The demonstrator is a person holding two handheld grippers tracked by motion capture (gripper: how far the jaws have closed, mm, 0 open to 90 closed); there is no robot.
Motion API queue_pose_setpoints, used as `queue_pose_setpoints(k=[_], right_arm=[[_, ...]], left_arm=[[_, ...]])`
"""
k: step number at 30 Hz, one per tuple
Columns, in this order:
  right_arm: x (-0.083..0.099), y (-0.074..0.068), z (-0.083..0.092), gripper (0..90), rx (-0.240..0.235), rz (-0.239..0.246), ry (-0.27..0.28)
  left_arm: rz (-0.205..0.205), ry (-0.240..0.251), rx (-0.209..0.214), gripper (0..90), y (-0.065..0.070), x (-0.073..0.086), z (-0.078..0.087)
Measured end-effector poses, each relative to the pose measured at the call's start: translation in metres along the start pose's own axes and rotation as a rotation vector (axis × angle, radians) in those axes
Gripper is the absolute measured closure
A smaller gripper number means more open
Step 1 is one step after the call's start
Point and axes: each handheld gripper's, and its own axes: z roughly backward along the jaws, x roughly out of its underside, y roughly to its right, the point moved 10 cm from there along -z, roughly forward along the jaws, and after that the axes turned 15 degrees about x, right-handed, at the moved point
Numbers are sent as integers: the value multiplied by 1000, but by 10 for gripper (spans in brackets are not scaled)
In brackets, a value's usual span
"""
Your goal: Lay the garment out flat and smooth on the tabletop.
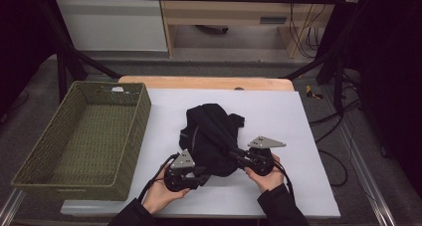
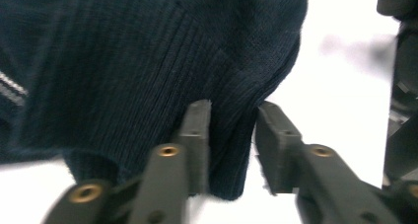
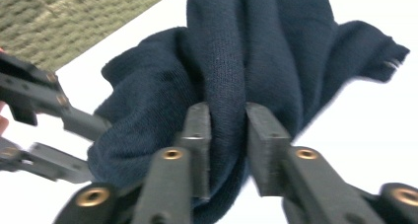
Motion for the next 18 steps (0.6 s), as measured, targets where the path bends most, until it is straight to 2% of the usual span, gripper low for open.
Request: queue_pose_setpoints(k=[2, 5, 8, 10, 12, 14, 18], right_arm=[[1, 6, 2, 788, 15, -10, -15], [2, 14, 6, 798, 27, -10, -20], [1, 22, 14, 801, 43, 4, -32], [0, 28, 19, 801, 49, 17, -35], [-1, 34, 25, 801, 54, 20, -40], [-2, 45, 30, 800, 76, 28, -43], [8, 67, 27, 789, 119, 27, -79]], left_arm=[[5, 33, 6, 483, -1, -4, 6], [-5, 81, -51, 351, -9, -14, 23], [19, 133, -90, 213, -19, -22, 40], [52, 153, -126, 160, -29, -24, 51], [77, 157, -159, 131, -38, -22, 54], [88, 148, -196, 123, -49, -18, 52], [119, 102, -222, 128, -62, -9, 41]])
